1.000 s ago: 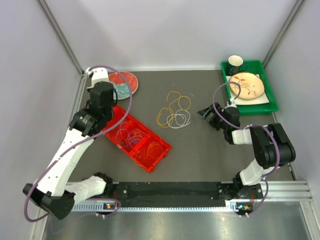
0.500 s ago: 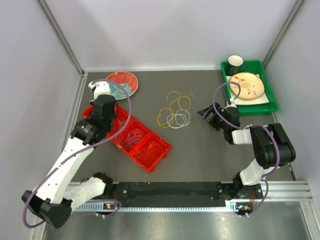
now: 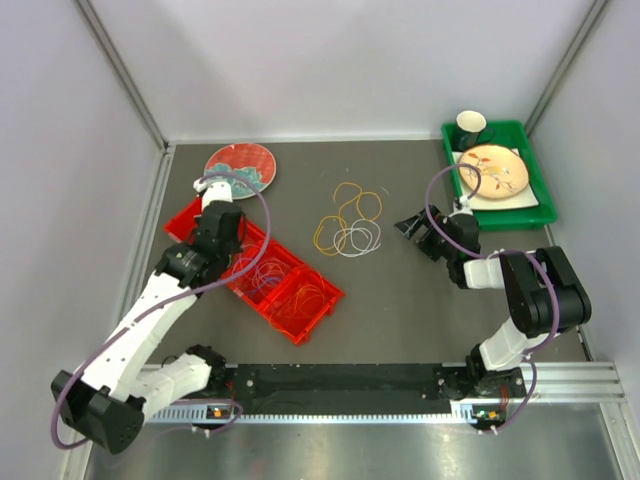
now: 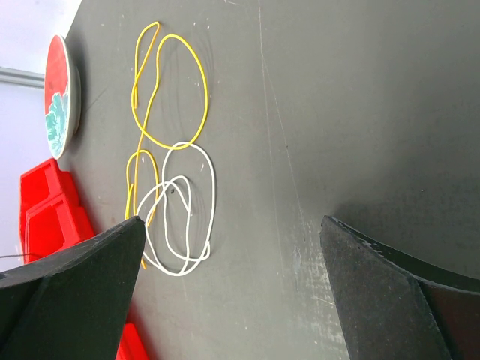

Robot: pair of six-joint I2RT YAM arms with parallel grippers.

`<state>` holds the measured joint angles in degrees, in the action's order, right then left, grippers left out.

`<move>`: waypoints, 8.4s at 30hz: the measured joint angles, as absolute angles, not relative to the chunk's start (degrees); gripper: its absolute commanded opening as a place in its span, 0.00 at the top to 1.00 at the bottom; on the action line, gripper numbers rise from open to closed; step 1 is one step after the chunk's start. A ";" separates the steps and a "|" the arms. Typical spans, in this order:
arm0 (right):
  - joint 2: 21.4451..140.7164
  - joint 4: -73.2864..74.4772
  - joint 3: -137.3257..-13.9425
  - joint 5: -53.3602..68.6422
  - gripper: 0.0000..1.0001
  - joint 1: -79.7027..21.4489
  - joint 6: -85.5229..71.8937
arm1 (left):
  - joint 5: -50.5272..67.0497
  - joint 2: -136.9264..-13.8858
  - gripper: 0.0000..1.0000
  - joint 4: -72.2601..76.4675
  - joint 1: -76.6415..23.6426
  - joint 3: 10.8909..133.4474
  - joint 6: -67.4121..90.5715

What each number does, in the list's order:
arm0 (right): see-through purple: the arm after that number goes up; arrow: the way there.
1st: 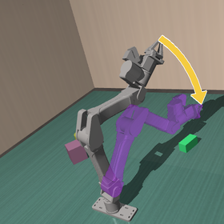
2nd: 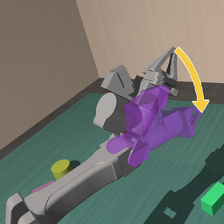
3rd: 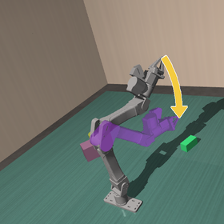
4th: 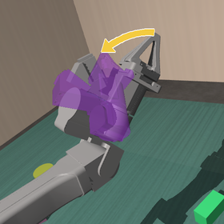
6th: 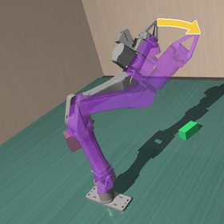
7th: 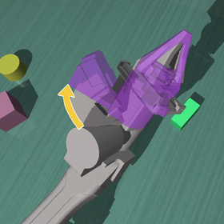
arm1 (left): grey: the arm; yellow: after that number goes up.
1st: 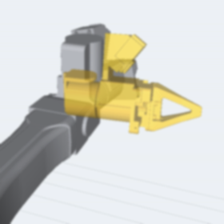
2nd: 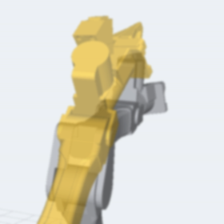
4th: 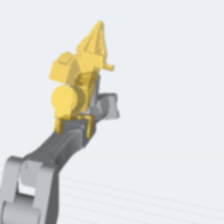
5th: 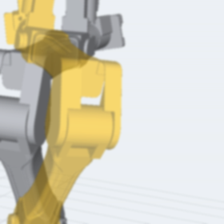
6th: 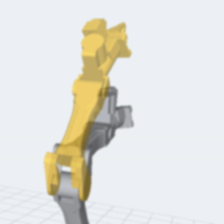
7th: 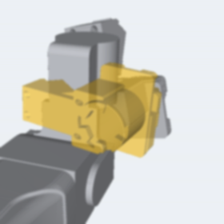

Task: Untangle the cables

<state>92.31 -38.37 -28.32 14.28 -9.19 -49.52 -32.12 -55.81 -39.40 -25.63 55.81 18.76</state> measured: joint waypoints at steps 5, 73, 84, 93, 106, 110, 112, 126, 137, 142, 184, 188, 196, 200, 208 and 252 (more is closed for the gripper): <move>92.31 -38.37 -28.32 14.31 0.01 -9.19 -49.52 | -31.09 -60.66 1.00 -39.44 -25.39 55.42 18.94; 92.42 -38.46 -28.32 14.90 0.01 -8.93 -49.54 | -16.93 -75.33 0.26 -43.79 -14.70 71.77 15.09; 92.42 -38.46 -28.32 14.90 0.01 -8.93 -49.56 | -9.74 -73.23 0.30 -42.96 -16.99 72.69 16.53; 92.42 -38.46 -28.32 14.90 0.01 -8.93 -49.58 | -8.34 -80.14 0.37 -37.19 -28.23 74.02 19.00; 92.55 -38.28 -28.62 14.90 0.01 -8.93 -49.58 | -4.36 -103.79 0.46 -31.22 -33.78 84.86 25.85; 93.08 -38.28 -29.08 14.90 0.01 -8.93 -49.60 | -3.81 -109.38 0.48 -30.28 -34.39 88.90 27.40; 93.12 -38.33 -29.08 14.90 0.01 -8.93 -49.60 | -3.75 -112.27 0.49 -30.04 -34.85 91.13 27.86; 93.49 -38.59 -29.34 14.87 0.01 -8.84 -49.76 | -3.84 -121.84 0.52 -29.93 -36.64 94.76 28.88; 93.51 -38.61 -29.34 14.90 0.01 -8.82 -49.78 | -5.52 -125.25 0.55 -29.34 -36.64 97.76 28.82; 93.95 -39.40 -29.39 14.94 0.01 -8.82 -49.87 | -6.66 -126.34 0.59 -28.56 -36.64 99.44 28.71; 95.00 -41.17 -29.39 16.25 0.01 -7.68 -51.22 | -14.48 -114.91 1.00 -37.52 -35.48 119.39 19.29; 95.00 -41.17 -29.39 16.38 0.01 -7.68 -51.22 | -16.12 -104.25 1.00 -35.48 -34.39 119.26 17.21; 95.00 -41.17 -29.39 16.71 0.01 -7.68 -51.22 | -18.85 -92.05 1.00 -32.75 -30.15 116.20 14.74; 95.00 -41.17 -29.36 16.82 0.01 -7.68 -51.22 | -20.51 -91.11 1.00 -32.80 -29.02 114.63 12.69; 95.00 -41.17 -29.36 16.86 0.01 -7.68 -51.22 | -21.39 -87.90 1.00 -32.99 -27.79 108.64 11.42; 95.07 -41.15 -29.36 18.09 0.01 -7.66 -51.27 | -39.57 -59.83 1.00 -36.12 -23.49 73.41 12.49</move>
